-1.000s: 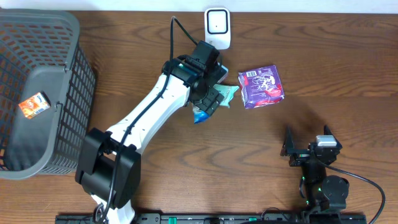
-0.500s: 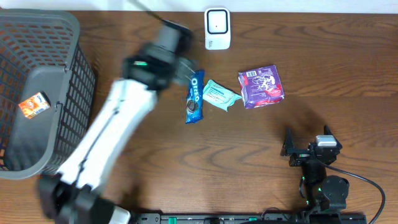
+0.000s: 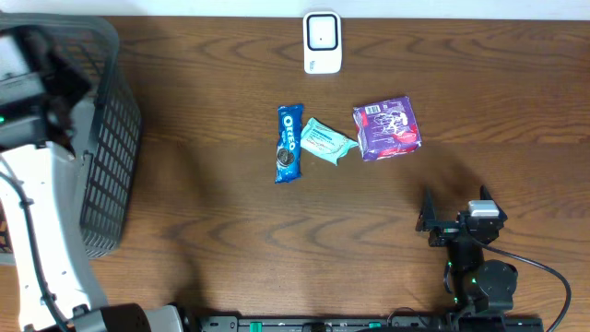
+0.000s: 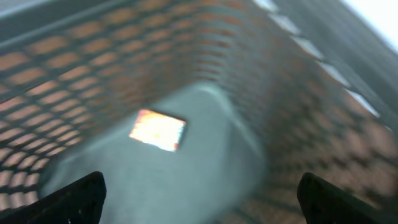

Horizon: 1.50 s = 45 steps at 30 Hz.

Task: Scan the item barcode
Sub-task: 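Reach into the basket and grasp the orange Kleenex box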

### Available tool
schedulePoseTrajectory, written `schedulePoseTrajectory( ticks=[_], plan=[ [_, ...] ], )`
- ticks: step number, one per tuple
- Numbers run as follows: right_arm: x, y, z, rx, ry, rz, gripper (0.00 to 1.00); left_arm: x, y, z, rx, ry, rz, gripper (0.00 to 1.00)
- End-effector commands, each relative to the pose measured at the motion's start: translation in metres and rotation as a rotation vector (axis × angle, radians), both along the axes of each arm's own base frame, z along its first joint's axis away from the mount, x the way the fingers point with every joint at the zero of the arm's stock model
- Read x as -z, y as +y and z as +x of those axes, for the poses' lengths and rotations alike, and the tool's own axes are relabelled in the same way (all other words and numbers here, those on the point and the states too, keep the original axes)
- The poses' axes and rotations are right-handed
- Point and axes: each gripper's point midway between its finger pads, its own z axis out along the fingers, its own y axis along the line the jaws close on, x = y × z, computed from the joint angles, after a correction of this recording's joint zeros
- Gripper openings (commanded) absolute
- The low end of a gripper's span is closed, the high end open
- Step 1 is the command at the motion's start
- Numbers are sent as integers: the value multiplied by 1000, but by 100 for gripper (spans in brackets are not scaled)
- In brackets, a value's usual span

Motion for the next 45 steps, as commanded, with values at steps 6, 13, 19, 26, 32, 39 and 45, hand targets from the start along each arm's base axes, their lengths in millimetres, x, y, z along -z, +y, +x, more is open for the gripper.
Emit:
schedulePoseTrajectory(
  ticks=[6, 13, 19, 26, 32, 39, 45],
  plan=[
    [1, -1, 0, 4, 4, -12, 99, 79, 74, -38, -235, 187, -107, 98],
    [1, -1, 0, 4, 4, -12, 99, 141, 83, -33, -248, 327, -177, 96],
    [1, -1, 0, 4, 4, -12, 99, 179, 88, -19, -239, 374, -199, 95],
    [1, -1, 0, 4, 4, -12, 99, 212, 94, -2, -200, 396, -203, 94],
    [1, -1, 0, 5, 4, -12, 99, 236, 80, 23, -46, 395, -243, 94],
    [1, -1, 0, 4, 4, -12, 99, 243, 78, 30, -36, 392, -238, 79],
    [1, -1, 0, 4, 4, -12, 99, 253, 84, 23, -36, 454, -202, 78]
  ],
)
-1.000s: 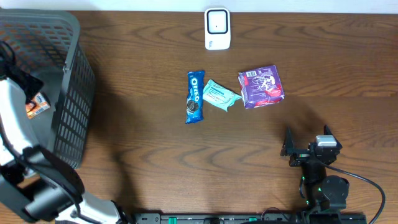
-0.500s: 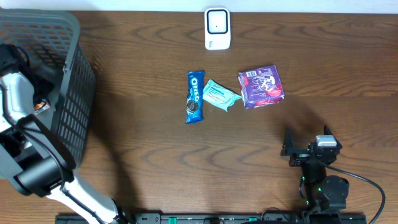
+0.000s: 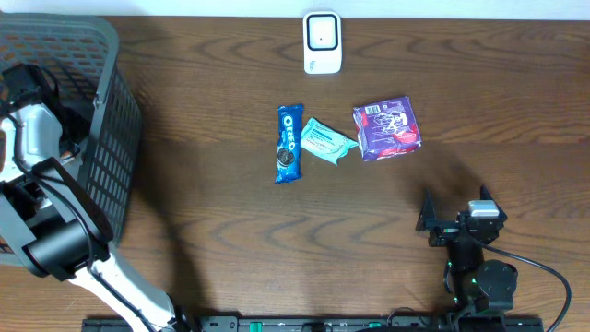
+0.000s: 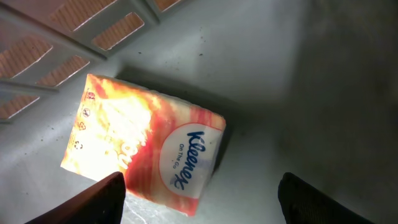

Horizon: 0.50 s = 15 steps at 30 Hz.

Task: Scan the item barcode
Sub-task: 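Reach into the basket and grasp the orange Kleenex box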

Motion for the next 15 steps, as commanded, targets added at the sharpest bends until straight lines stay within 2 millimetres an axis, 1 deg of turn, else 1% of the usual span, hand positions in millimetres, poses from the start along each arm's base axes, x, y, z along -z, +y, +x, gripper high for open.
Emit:
schedulePoseTrajectory(
  ticks=[1, 7, 10, 13, 14, 15],
  plan=[
    [1, -1, 0, 5, 4, -12, 99, 17, 5, -10, 11, 80, 27, 78],
    [2, -1, 0, 4, 4, -12, 99, 22, 5, -11, 112, 135, 39, 77],
    [2, -1, 0, 4, 4, -12, 99, 25, 6, -13, 122, 146, 36, 64],
    [1, -1, 0, 4, 4, -12, 99, 26, 6, -14, 121, 152, 32, 28],
    [1, -1, 0, 4, 4, -12, 99, 26, 6, -14, 121, 152, 32, 20],
    [1, -1, 0, 5, 4, -12, 99, 27, 5, -16, 122, 158, 27, 7]
  ],
)
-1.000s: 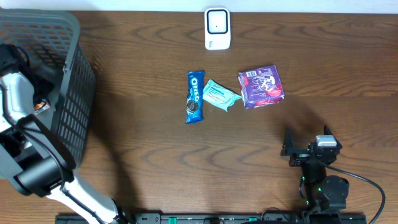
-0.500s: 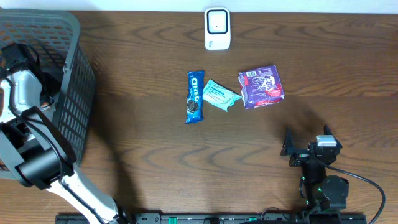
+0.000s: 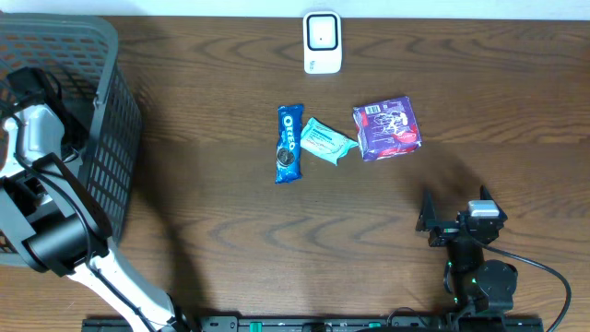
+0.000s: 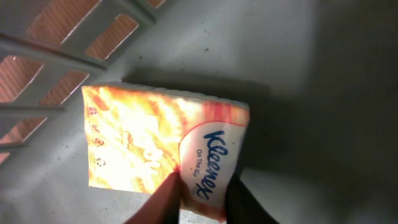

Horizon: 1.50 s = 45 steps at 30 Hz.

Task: Scan the item barcode
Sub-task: 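Reach into the basket and grasp the orange Kleenex box, then carry the orange Kleenex box left of the Oreo pack and release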

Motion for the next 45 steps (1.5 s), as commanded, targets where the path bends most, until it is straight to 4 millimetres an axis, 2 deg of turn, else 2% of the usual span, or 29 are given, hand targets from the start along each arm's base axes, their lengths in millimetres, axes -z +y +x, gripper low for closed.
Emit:
schedulePoseTrajectory(
  ticks=[1, 5, 7, 9, 12, 17, 18, 20, 22, 24, 27, 29, 32, 37, 39, 42, 45],
  plan=[
    [1, -1, 0, 4, 4, -12, 99, 17, -3, -10, 12, 61, -23, 7],
    [1, -1, 0, 5, 4, -12, 99, 7, -6, -16, 12, 72, -30, 7],
    [2, -1, 0, 5, 4, -12, 99, -9, -7, -16, 12, 50, -17, 7],
    [1, -1, 0, 5, 4, -12, 99, -34, -7, -14, 14, 7, 9, 7],
    [2, -1, 0, 4, 4, -12, 99, -82, -8, -11, 13, -92, 64, 7],
    [1, -1, 0, 4, 4, -12, 99, -188, -21, -12, -78, -397, 157, 7],
    [1, -1, 0, 4, 4, -12, 99, -220, -29, -14, -103, -499, 174, 7],
    [1, -1, 0, 4, 4, -12, 99, -257, -46, -14, -77, -624, 166, 7],
    [1, -1, 0, 4, 4, -12, 99, -293, -75, -8, 22, -763, 117, 7],
    [1, -1, 0, 4, 4, -12, 99, -320, -111, 0, 150, -875, 32, 7],
    [1, -1, 0, 4, 4, -12, 99, -346, -175, 13, 365, -981, -115, 7],
    [1, -1, 0, 4, 4, -12, 99, -349, -214, 20, 469, -992, -181, 7],
    [1, -1, 0, 4, 4, -12, 99, -339, -275, 31, 697, -933, -190, 7],
    [1, -1, 0, 4, 4, -12, 99, -295, -372, 33, 1107, -744, -177, 7],
    [1, -1, 0, 4, 4, -12, 99, -272, -402, 30, 1224, -662, -192, 7],
    [1, -1, 0, 4, 4, -12, 99, -231, -434, 23, 1364, -517, -211, 7],
    [2, -1, 0, 5, 4, -12, 99, -189, -436, 24, 1350, -354, -167, 7]
  ],
)
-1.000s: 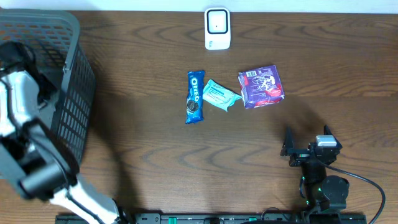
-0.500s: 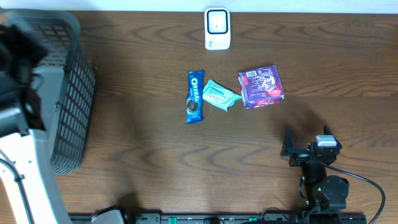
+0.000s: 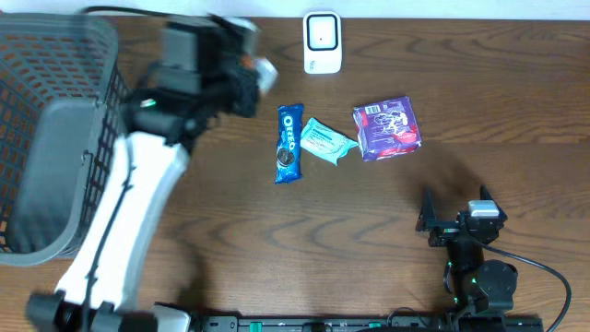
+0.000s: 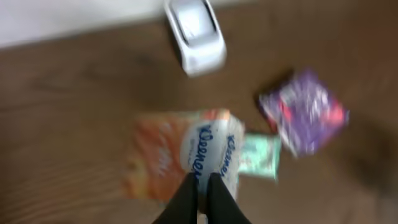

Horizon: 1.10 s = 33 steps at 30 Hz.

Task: Scan the item barcode
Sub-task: 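Carry the orange Kleenex box left of the Oreo pack and release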

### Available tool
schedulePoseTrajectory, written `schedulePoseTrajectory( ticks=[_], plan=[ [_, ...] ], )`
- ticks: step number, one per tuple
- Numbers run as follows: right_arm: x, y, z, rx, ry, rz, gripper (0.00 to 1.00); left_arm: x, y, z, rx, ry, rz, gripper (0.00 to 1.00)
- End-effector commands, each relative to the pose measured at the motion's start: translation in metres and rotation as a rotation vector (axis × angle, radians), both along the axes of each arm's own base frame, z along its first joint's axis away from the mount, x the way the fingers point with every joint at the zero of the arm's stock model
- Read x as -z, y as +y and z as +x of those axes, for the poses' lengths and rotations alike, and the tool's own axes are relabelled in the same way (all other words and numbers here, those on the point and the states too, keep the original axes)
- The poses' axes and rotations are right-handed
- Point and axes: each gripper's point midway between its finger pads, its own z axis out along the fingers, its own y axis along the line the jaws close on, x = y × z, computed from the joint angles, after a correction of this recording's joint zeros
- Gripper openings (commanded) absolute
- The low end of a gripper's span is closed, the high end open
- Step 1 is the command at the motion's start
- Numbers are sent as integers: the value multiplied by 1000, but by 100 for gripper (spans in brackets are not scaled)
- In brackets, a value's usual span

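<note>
An orange and white Kleenex tissue pack (image 4: 177, 152) hangs over the table with my left gripper (image 4: 203, 186) shut on its near edge. In the overhead view the left gripper (image 3: 251, 79) is left of the white scanner (image 3: 322, 41), and the Kleenex pack (image 3: 265, 67) shows only as a pale blur at its tip. The left wrist view has the scanner (image 4: 194, 34) at the far table edge, beyond the pack. My right gripper (image 3: 455, 205) rests open near the front right, away from everything.
An Oreo pack (image 3: 289, 143), a teal packet (image 3: 324, 141) and a purple packet (image 3: 388, 127) lie in a row mid-table, below the scanner. A grey mesh basket (image 3: 101, 157) fills the left side. The left arm stretches from the front left across the basket's right edge.
My left gripper, then shut on the Kleenex pack on the basket floor, now holds it out over the table near the scanner. The right arm has not moved.
My left gripper first hung open high in the basket over the Kleenex pack. It was then open close above the pack, then shut on the pack's edge. Now the pack is out of the basket and near the scanner.
</note>
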Motion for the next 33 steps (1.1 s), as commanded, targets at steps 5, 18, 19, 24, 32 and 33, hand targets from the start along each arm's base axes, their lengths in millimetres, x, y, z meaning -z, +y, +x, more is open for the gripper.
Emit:
schedulePoseTrajectory(
  ticks=[5, 18, 19, 24, 32, 33],
  plan=[
    [1, -1, 0, 5, 4, -12, 99, 85, 6, 6, 22, 158, 284, 7],
    [1, -1, 0, 5, 4, -12, 99, 125, 8, 0, 10, 286, 313, 60],
    [2, -1, 0, 4, 4, -12, 99, 122, 8, 0, -7, 286, 303, 69],
    [1, -1, 0, 4, 4, -12, 99, 106, 11, -8, -47, 284, 275, 98],
    [2, -1, 0, 4, 4, -12, 99, 112, 24, -43, -35, 414, 327, 98],
    [1, -1, 0, 4, 4, -12, 99, 113, 25, -46, -34, 427, 332, 98]
  ],
)
